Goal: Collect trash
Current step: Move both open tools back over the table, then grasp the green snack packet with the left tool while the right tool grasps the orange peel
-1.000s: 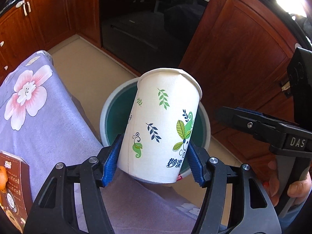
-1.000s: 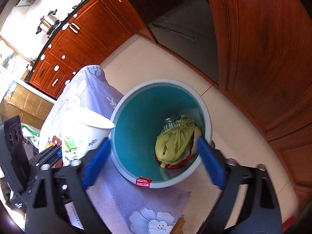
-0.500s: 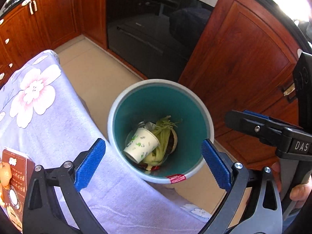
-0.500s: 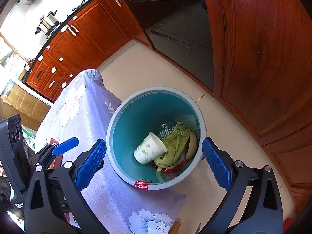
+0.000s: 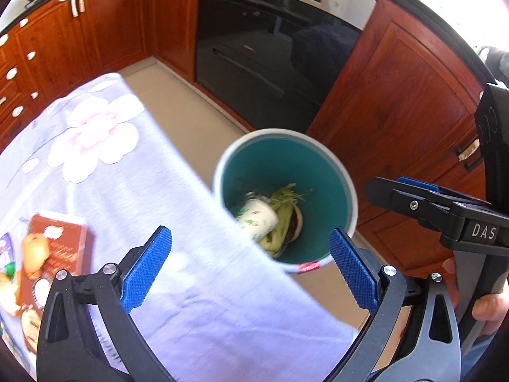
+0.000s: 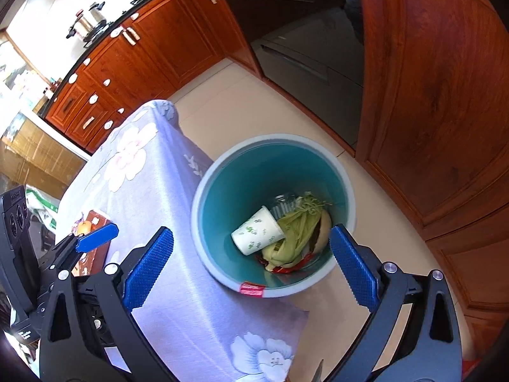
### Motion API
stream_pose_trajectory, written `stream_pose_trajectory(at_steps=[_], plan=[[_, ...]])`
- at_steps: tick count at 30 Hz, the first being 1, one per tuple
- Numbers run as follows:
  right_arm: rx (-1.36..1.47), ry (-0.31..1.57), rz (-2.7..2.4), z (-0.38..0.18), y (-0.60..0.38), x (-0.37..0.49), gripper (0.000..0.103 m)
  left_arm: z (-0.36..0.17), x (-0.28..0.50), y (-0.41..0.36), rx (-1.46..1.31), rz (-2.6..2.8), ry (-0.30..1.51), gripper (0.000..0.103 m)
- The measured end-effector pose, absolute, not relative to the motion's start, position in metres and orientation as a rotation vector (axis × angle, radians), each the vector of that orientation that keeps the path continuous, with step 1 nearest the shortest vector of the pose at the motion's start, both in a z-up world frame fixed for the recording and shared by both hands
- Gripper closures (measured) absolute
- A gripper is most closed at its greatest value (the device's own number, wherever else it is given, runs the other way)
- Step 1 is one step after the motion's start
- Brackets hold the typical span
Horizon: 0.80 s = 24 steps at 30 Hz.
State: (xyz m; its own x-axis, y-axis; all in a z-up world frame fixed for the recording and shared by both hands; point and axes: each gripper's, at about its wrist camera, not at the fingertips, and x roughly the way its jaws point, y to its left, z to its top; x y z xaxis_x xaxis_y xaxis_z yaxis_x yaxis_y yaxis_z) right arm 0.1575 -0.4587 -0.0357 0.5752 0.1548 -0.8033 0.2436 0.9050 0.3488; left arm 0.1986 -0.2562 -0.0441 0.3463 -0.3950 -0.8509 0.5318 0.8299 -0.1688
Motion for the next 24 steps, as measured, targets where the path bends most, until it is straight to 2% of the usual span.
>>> stream_pose_trajectory(at_steps=[15, 24], plan=[[0.326, 0.994, 0.121, -0.016, -0.326, 0.186, 0.008, -0.026, 0.191, -0.090, 0.064, -0.388, 1.021, 0.004], [0.186, 1.032, 0.256, -0.009, -0.217, 0.207, 0.008, -0.037, 0.179, 0.018, -0.051, -0.270, 1.033, 0.004]])
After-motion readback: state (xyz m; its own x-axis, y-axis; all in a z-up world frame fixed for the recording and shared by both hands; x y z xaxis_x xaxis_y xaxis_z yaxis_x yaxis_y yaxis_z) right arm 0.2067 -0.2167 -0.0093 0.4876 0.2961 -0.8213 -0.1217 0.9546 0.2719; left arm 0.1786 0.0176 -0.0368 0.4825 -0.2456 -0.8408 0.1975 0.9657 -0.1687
